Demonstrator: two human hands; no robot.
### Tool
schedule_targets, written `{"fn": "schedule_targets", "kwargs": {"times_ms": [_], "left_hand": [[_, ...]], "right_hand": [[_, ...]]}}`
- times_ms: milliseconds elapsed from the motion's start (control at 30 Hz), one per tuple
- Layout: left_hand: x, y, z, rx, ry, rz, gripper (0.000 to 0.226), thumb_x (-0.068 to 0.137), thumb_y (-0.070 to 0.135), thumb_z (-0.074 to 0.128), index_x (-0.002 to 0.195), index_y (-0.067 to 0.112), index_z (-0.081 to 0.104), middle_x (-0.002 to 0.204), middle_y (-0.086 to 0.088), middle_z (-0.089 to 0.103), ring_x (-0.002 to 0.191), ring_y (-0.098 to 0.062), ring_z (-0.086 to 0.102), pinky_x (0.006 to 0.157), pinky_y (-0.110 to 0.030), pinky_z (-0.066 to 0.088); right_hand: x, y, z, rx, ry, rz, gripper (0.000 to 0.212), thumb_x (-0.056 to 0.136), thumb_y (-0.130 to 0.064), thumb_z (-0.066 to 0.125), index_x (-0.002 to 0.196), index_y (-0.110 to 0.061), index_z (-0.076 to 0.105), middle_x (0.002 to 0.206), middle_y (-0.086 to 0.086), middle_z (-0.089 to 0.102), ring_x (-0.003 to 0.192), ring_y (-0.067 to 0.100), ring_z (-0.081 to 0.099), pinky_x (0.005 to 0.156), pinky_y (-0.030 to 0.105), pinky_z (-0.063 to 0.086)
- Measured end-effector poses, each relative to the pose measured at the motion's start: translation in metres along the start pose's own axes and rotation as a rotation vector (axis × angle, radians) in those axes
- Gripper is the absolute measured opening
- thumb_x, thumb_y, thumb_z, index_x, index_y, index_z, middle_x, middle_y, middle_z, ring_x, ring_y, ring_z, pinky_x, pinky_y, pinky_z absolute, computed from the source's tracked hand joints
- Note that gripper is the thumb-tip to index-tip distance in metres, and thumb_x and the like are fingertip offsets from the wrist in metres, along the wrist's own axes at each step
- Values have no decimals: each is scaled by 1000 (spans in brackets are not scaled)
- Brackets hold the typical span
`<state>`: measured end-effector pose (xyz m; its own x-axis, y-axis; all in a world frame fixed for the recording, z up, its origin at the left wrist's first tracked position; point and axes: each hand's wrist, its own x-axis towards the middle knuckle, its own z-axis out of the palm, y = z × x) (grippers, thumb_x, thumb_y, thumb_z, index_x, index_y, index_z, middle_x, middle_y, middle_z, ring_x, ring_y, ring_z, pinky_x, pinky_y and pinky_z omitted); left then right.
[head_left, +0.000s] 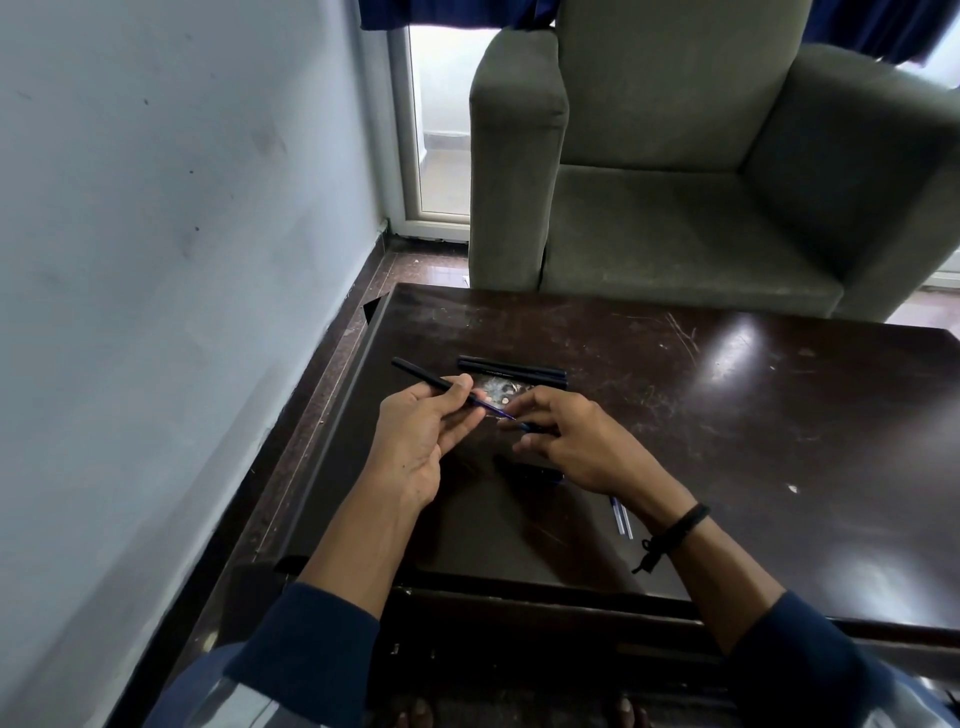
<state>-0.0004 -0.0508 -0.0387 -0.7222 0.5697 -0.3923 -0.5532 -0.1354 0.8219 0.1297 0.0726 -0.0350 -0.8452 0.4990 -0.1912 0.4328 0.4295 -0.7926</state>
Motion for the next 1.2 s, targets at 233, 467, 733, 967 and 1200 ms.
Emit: {"fn": "schedule_targets", "kwargs": {"times_ms": [233, 467, 733, 967, 1200], "left_hand": [[-2, -6, 3, 69, -65, -31, 10, 91, 3, 70, 99, -1, 73, 97, -16, 78, 92, -24, 77, 75, -29, 62], [-3, -7, 5, 96, -78, -30, 9, 90, 3, 71, 97, -3, 73, 93, -15, 78, 91, -25, 76, 73, -28, 61], [-3, -8, 4, 117, -98, -60, 15, 91, 7, 71, 102, -2, 73, 97, -15, 78, 92, -22, 76, 74, -26, 61], [0, -3, 0, 83, -100, -72, 8, 92, 5, 69, 96, 1, 73, 87, -10, 77, 80, -17, 74, 67, -23, 60], [3, -3, -1, 9, -58, -58, 6, 91, 2, 69, 87, 2, 72, 80, -10, 75, 77, -15, 73, 69, -23, 61]], "right_hand": [[1, 1, 4, -58, -3, -10, 38, 94, -7, 69, 127, -25, 61, 127, -7, 71, 117, 11, 64, 104, 39, 52], [-1, -1, 9, 33, 208, -90, 36, 85, -7, 79, 103, -29, 57, 94, -8, 61, 83, 8, 63, 77, 34, 59], [-5, -4, 30, 68, 383, -180, 29, 82, -8, 79, 87, -31, 62, 86, -11, 68, 83, 3, 65, 82, 41, 59], [-8, -10, 26, 75, 284, -256, 28, 84, -10, 80, 97, -32, 69, 99, -16, 69, 98, 1, 68, 91, 36, 59], [-4, -5, 30, 80, 416, -252, 30, 85, -4, 79, 91, -30, 66, 101, -14, 68, 96, 0, 68, 84, 22, 56]]}}
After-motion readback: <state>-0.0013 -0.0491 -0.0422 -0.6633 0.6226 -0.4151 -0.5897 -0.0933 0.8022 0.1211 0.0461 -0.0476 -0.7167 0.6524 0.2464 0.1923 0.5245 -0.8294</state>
